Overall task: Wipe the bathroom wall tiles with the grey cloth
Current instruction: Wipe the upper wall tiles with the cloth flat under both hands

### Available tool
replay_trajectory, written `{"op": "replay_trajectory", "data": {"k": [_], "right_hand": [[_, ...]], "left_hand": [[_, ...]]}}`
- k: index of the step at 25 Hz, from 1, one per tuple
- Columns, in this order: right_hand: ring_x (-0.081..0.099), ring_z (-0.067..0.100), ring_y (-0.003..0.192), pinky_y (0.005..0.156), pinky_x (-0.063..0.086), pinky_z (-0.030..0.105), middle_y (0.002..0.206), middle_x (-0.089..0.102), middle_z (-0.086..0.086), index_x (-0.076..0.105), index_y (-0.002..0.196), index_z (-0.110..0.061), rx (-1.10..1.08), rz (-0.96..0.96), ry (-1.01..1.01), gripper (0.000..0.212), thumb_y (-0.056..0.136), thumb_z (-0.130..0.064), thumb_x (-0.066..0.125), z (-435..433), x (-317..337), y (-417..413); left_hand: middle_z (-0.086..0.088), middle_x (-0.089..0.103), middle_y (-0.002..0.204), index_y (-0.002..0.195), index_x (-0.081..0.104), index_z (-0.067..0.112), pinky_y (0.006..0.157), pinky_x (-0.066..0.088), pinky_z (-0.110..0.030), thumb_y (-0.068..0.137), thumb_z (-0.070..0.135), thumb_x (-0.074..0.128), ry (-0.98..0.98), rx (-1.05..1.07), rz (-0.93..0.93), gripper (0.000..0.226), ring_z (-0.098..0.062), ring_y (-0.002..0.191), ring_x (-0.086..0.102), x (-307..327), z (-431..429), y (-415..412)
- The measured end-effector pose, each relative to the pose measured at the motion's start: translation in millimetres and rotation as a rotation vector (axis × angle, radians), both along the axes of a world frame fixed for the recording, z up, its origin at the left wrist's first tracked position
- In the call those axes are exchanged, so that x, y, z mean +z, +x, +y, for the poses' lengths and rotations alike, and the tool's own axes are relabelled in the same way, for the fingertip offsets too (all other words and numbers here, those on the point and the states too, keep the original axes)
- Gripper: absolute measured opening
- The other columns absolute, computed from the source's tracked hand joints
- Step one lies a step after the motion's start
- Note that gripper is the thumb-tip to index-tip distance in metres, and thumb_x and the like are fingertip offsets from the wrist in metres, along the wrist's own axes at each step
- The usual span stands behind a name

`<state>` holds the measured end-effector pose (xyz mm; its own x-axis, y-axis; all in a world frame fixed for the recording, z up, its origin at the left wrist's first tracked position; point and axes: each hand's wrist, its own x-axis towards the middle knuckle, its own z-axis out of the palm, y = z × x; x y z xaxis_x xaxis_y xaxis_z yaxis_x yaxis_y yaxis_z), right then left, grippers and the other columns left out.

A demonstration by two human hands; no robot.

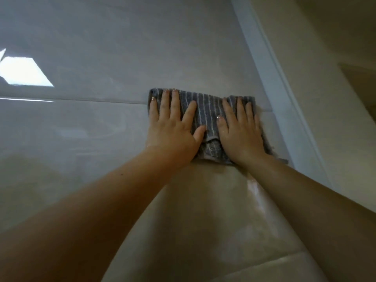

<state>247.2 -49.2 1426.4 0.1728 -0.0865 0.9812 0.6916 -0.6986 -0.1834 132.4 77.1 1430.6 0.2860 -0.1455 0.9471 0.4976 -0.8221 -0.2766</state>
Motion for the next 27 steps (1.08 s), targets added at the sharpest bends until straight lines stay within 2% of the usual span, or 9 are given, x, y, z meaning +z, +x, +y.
{"op": "replay_trajectory", "data": {"k": [3,5,8,11,14,18,20,24,27], "right_hand": [[-0.011,0.026,0.149,0.121,-0.007,0.045,0.163,-0.003,0.007,0.003,0.154,-0.027,-0.044,-0.039,-0.034,0.071,0.087,-0.051,-0.002,5.2,-51.1,-0.8],[-0.013,0.026,0.149,0.121,-0.008,0.045,0.163,-0.004,0.007,0.002,0.154,-0.028,-0.03,-0.048,-0.087,0.07,0.088,-0.051,0.0,4.4,-56.6,-1.8],[-0.013,0.027,0.149,0.12,-0.008,0.045,0.163,-0.006,0.007,0.001,0.153,-0.037,0.014,-0.008,-0.089,0.058,0.099,-0.052,0.015,-10.8,-14.0,6.5],[-0.013,0.027,0.148,0.12,-0.008,0.046,0.163,-0.008,0.005,0.0,0.151,-0.043,0.05,0.075,-0.058,0.057,0.099,-0.055,0.02,-29.4,15.3,22.5],[-0.009,0.028,0.149,0.12,-0.006,0.047,0.163,-0.005,0.007,0.003,0.152,-0.041,0.04,0.061,0.001,0.058,0.099,-0.056,0.02,-38.8,0.8,33.1],[-0.009,0.027,0.149,0.12,-0.007,0.045,0.163,-0.004,0.008,0.005,0.154,-0.035,0.001,0.054,0.006,0.067,0.091,-0.056,0.012,-43.0,-54.0,34.0],[-0.011,0.028,0.149,0.119,-0.009,0.044,0.163,-0.006,0.009,0.004,0.154,-0.034,-0.019,0.074,-0.02,0.068,0.09,-0.055,0.011,-43.7,-58.3,34.5],[-0.009,0.028,0.149,0.121,-0.003,0.047,0.163,-0.003,0.007,0.005,0.154,-0.035,0.025,0.042,-0.031,0.058,0.1,-0.052,0.019,-51.9,-19.4,42.4],[-0.008,0.023,0.149,0.121,-0.004,0.043,0.163,-0.001,0.004,0.007,0.154,-0.033,0.04,-0.002,-0.031,0.061,0.097,-0.055,0.014,-54.2,-41.4,52.8]], "left_hand": [[-0.015,-0.01,0.165,0.156,-0.005,0.029,0.123,-0.006,-0.052,0.089,0.062,-0.01,0.115,-0.011,0.043,0.075,-0.032,0.152,-0.013,-48.8,1.6,6.2],[-0.014,-0.006,0.165,0.156,-0.002,0.029,0.123,-0.005,-0.051,0.086,0.064,-0.011,0.139,-0.025,0.039,0.078,-0.031,0.153,-0.009,-47.5,3.7,3.7],[-0.014,-0.011,0.165,0.158,-0.003,0.03,0.123,-0.006,-0.051,0.095,0.065,0.0,0.06,0.003,0.016,0.072,-0.032,0.152,-0.013,-2.0,-8.9,10.3],[-0.015,-0.013,0.165,0.158,-0.003,0.03,0.122,-0.007,-0.053,0.098,0.065,0.01,-0.018,0.033,-0.005,0.071,-0.033,0.151,-0.015,26.1,-31.2,27.9],[-0.016,-0.012,0.165,0.158,-0.001,0.028,0.122,-0.008,-0.053,0.099,0.062,0.011,0.016,-0.017,0.002,0.069,-0.034,0.152,-0.014,5.3,-46.1,40.8],[-0.016,-0.014,0.164,0.157,-0.005,0.027,0.122,-0.008,-0.053,0.097,0.061,0.006,0.127,-0.017,0.065,0.07,-0.033,0.151,-0.016,-48.5,-41.2,41.3],[-0.015,-0.014,0.164,0.157,-0.005,0.028,0.122,-0.007,-0.053,0.097,0.062,0.006,0.137,-0.013,0.076,0.071,-0.032,0.151,-0.016,-41.9,-38.8,39.7],[-0.015,-0.011,0.165,0.158,0.001,0.028,0.122,-0.008,-0.052,0.099,0.063,0.012,0.088,-0.029,0.041,0.07,-0.032,0.152,-0.013,-0.3,-52.9,47.9],[-0.016,-0.01,0.165,0.158,0.001,0.026,0.122,-0.006,-0.052,0.099,0.062,0.012,0.09,-0.066,0.054,0.069,-0.033,0.152,-0.012,-22.4,-49.5,50.7]]}}
